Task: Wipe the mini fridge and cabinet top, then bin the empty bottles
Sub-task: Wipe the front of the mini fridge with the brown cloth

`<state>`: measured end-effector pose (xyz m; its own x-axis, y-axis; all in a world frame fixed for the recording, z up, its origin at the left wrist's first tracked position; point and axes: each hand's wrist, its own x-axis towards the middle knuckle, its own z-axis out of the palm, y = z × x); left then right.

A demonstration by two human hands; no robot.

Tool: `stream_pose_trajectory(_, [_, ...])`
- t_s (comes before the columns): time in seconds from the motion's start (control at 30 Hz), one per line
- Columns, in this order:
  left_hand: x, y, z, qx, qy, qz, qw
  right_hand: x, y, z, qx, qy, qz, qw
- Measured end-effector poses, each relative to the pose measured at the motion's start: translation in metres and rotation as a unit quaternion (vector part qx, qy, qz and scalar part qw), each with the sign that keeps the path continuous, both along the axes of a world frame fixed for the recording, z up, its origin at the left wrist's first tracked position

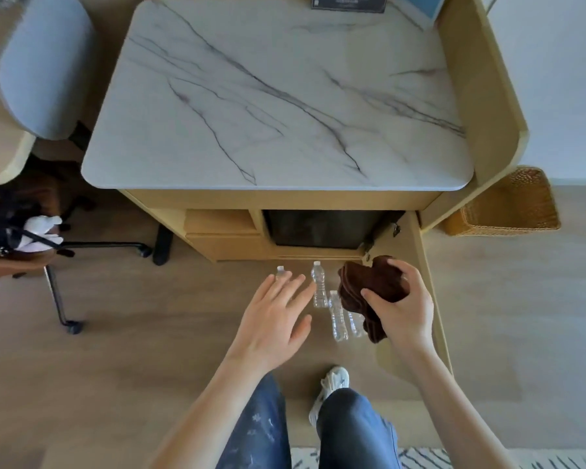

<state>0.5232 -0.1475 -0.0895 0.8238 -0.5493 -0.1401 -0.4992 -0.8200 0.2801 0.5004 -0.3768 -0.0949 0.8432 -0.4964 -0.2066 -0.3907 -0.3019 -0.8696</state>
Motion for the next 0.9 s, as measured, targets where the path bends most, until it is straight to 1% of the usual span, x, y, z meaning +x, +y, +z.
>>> stream_pose_trajectory(0.1, [0.02,-0.003,-0.028,-0.012,0.002,-0.001,1.0,0.017,-0.001,-0.029,-0.003,0.007,-0.009,1.0])
stream_pose_trajectory(0.2, [0.048,-0.001,-0.085,-0.013,-0.008,-0.006,1.0,0.037,0.002,-0.087,-0.004,0.004,-0.014,1.0])
stream_pose_trajectory(0.3, [0.076,0.004,-0.172,-0.008,-0.029,-0.016,0.999,0.06,0.003,-0.175,0.007,-0.007,-0.005,1.0])
stream_pose_trajectory(0.43, [0.109,0.006,-0.303,-0.004,-0.069,-0.027,0.997,0.093,0.005,-0.31,0.011,-0.032,0.009,0.999])
stream_pose_trajectory(0.57, [0.135,0.005,-0.429,0.005,-0.134,-0.056,0.989,0.129,0.001,-0.437,0.017,-0.076,0.027,0.997])
stream_pose_trajectory(0.67, [0.155,0.01,-0.507,0.005,-0.2,-0.091,0.976,0.155,-0.005,-0.51,0.0,-0.107,0.056,0.993])
stream_pose_trajectory(0.73, [0.17,0.014,-0.547,0.009,-0.237,-0.112,0.965,0.171,-0.009,-0.547,-0.017,-0.127,0.078,0.989])
stream_pose_trajectory(0.8, [0.181,0.016,-0.573,0.019,-0.257,-0.114,0.959,0.182,-0.011,-0.573,-0.033,-0.151,0.093,0.984])
stream_pose_trajectory(0.9, [0.19,0.016,-0.581,0.028,-0.253,-0.115,0.96,0.188,-0.01,-0.589,-0.046,-0.178,0.093,0.979])
